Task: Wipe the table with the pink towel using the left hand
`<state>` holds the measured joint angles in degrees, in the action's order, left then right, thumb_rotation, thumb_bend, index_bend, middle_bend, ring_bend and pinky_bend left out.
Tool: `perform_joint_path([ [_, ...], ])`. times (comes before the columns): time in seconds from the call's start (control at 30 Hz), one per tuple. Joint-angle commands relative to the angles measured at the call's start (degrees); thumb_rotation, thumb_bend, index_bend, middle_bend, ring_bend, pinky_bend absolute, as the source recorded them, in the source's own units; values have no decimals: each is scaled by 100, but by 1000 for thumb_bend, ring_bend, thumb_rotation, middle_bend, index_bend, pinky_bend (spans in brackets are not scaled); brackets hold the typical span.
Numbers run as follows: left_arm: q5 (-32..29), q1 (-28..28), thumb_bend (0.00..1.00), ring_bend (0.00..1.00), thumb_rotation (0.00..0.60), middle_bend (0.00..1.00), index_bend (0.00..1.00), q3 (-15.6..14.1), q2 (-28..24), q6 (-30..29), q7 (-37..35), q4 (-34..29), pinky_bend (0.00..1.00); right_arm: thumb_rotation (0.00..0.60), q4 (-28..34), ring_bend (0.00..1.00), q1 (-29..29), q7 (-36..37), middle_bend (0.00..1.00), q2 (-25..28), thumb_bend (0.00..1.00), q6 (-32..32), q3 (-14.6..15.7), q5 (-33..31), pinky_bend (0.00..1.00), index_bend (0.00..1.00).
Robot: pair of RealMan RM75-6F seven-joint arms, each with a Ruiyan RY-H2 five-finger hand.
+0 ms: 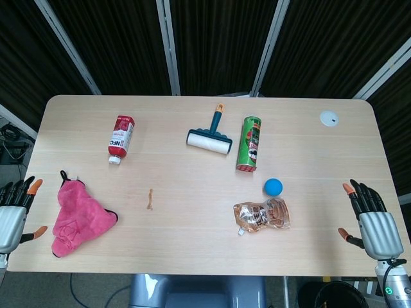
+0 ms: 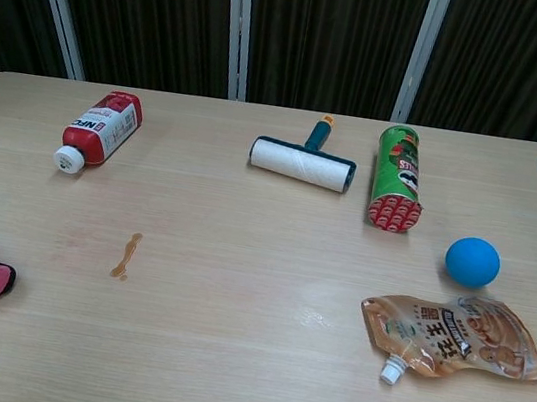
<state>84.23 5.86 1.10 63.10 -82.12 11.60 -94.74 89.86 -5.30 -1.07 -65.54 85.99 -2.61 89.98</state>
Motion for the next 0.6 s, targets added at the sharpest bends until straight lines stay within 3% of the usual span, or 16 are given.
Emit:
perform_joint_path([
  [0.03, -7, 16, 0, 0, 600, 0, 0, -40, -28, 70, 127, 9, 0, 600, 16, 0, 2, 1, 0, 13, 91, -14, -3, -25, 99, 0],
  [0.3, -328, 218, 0, 0, 600, 0, 12, -220, -224, 788, 910, -85, 1, 600, 56, 0, -1, -82, 0, 22, 93, -59, 20, -36, 99, 0],
  [0.43, -465, 375, 0, 14, 600, 0, 90, -260, -240, 1110, 1338, -122, 74, 600, 72, 0, 5, -92, 0, 24, 92, -41, 13, -39, 99, 0],
  [0.6, -674, 573, 0, 22, 600, 0, 100, -245, -142, 1458, 1700, -64, 94, 600, 72, 0, 2, -88, 0, 20, 92, -43, 6, -46, 100, 0],
])
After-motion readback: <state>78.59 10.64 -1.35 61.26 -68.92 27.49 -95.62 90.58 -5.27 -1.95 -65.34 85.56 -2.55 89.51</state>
